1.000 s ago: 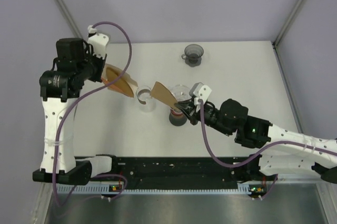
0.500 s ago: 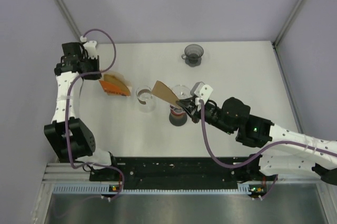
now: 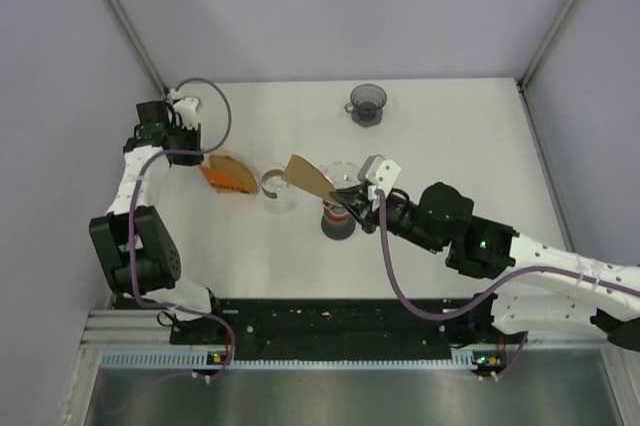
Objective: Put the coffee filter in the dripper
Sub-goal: Place the coffee filter holder at the center of the board.
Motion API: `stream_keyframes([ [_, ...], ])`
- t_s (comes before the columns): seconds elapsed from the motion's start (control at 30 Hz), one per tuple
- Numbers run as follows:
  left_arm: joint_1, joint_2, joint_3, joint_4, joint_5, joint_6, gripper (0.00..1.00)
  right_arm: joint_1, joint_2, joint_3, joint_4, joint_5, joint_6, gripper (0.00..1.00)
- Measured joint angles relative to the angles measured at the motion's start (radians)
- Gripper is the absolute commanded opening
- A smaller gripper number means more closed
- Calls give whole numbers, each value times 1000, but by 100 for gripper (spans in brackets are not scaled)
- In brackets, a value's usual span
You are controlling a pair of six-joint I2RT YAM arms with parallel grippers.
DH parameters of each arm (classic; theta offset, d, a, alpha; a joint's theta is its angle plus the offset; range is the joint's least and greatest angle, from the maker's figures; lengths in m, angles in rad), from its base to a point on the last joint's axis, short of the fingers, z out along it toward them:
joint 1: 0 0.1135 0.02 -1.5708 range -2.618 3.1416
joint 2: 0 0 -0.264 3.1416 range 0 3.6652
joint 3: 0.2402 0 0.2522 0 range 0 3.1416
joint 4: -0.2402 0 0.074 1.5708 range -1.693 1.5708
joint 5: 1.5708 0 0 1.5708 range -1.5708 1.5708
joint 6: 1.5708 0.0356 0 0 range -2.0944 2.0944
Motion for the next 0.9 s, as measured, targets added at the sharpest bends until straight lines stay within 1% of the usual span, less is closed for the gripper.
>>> stream_keyframes([
  [0.07,0,0,-9,21,7,13,26,0,0,0,0,-1,0,0],
  [0.1,0,0,-14,28,14,20,38,0,0,0,0,-2,0,0],
  [0.17,1,0,-30,30,29,35,49,0,1,0,0,-5,0,0],
  [0.23,2,0,-48,23,49,44,56,0,2,0,0,-6,0,0],
  [0.37,8,-3,-58,7,86,49,60,0,9,0,0,-9,0,0],
  [0.5,22,-22,-58,-1,112,52,67,0,15,0,0,-15,0,0],
  [0.6,28,-42,-58,-4,131,56,70,0,15,0,-1,-18,0,0],
  [0.77,30,-52,-57,-12,160,58,79,0,18,0,-1,-22,0,0],
  [0.9,30,-52,-37,-44,163,50,82,0,19,0,-16,-23,0,0],
])
